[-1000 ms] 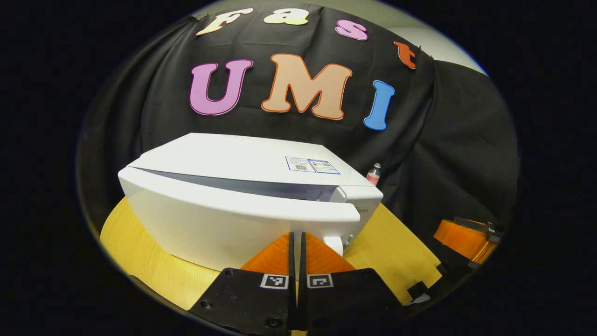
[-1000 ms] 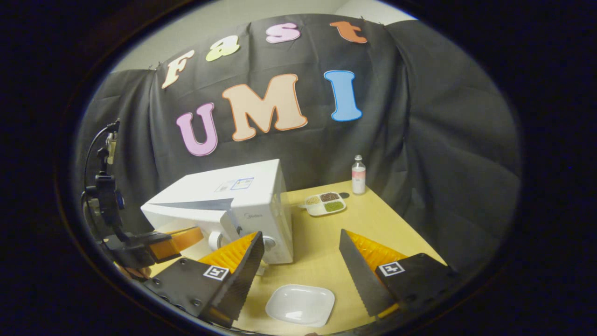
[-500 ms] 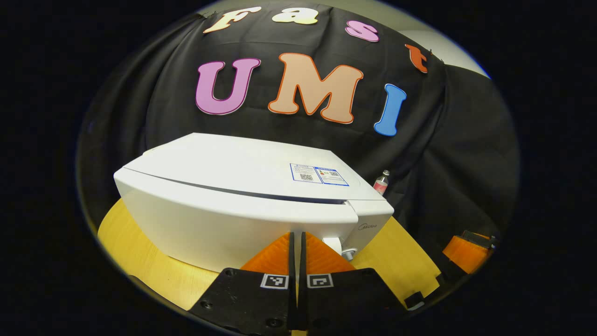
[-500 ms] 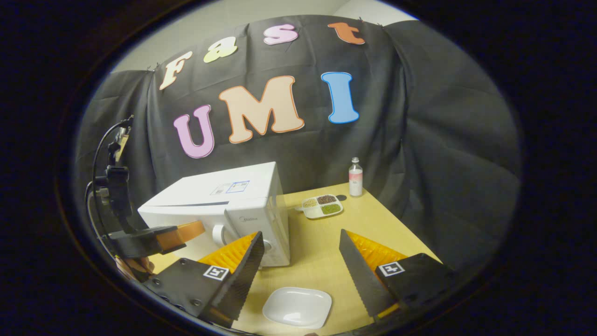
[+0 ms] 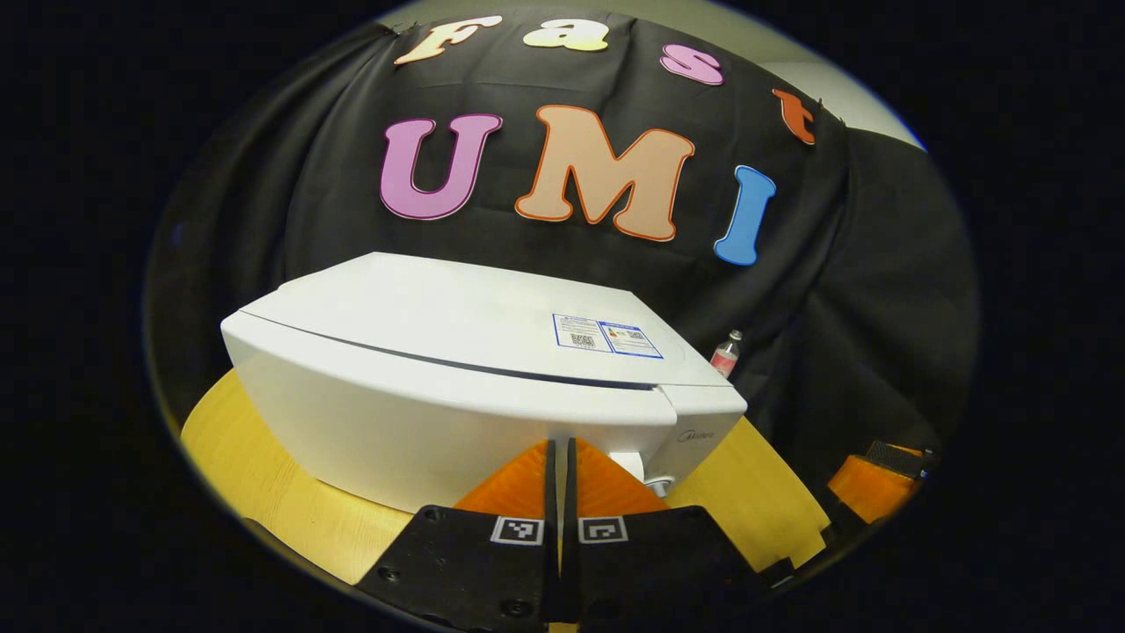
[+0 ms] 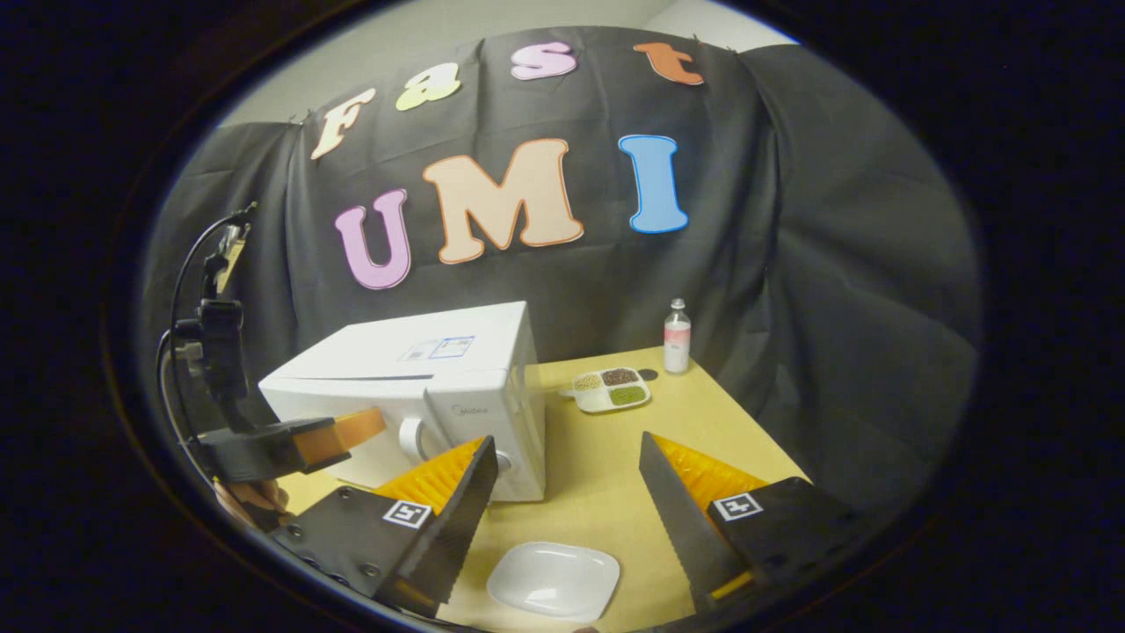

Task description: Open the microwave oven with the left hand, put the food in, and close the microwave oven.

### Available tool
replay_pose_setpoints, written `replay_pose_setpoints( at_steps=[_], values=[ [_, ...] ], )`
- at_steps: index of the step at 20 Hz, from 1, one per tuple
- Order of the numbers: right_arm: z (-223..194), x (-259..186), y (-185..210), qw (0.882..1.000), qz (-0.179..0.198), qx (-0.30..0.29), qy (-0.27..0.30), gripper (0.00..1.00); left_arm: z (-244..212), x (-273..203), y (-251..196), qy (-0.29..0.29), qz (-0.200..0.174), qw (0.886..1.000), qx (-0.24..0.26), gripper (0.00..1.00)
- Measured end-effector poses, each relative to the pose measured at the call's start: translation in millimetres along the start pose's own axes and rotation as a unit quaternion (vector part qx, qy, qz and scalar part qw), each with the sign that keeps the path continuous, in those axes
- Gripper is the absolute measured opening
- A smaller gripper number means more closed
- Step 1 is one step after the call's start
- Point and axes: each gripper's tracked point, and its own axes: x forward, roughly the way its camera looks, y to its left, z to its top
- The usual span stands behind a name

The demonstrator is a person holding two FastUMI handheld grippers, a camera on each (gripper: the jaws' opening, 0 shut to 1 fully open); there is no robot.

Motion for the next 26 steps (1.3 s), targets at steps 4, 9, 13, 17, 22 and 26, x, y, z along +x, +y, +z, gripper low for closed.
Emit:
replay_pose_setpoints(
  at_steps=[4, 9, 13, 17, 22, 26],
  values=[
    [-1.3, 2.0, 0.6, 1.000, 0.006, -0.010, 0.003, 0.92, -0.1, 1.5, 0.3, -0.002, 0.008, 1.000, -0.002, 0.00],
    [-1.7, -1.8, -1.7, 1.000, 0.008, -0.016, 0.004, 0.92, 0.5, 2.5, 0.5, -0.005, 0.014, 1.000, -0.004, 0.00],
    [1.1, -7.5, 2.6, 1.000, 0.017, -0.020, 0.000, 0.92, 6.4, 9.5, -1.2, -0.018, 0.018, 1.000, 0.000, 0.00],
    [5.1, -11.7, 4.5, 0.999, 0.021, -0.024, -0.008, 0.92, 3.7, 12.4, -10.0, -0.010, 0.012, 1.000, 0.011, 0.00],
    [7.6, -14.2, 0.5, 0.999, 0.020, -0.024, -0.011, 0.92, 13.8, 7.3, -15.0, -0.019, 0.004, 1.000, 0.022, 0.00],
    [8.6, -13.6, -7.8, 1.000, 0.015, -0.009, -0.005, 0.92, 24.7, -20.4, -14.5, -0.041, 0.000, 0.998, 0.056, 0.00]
  ],
)
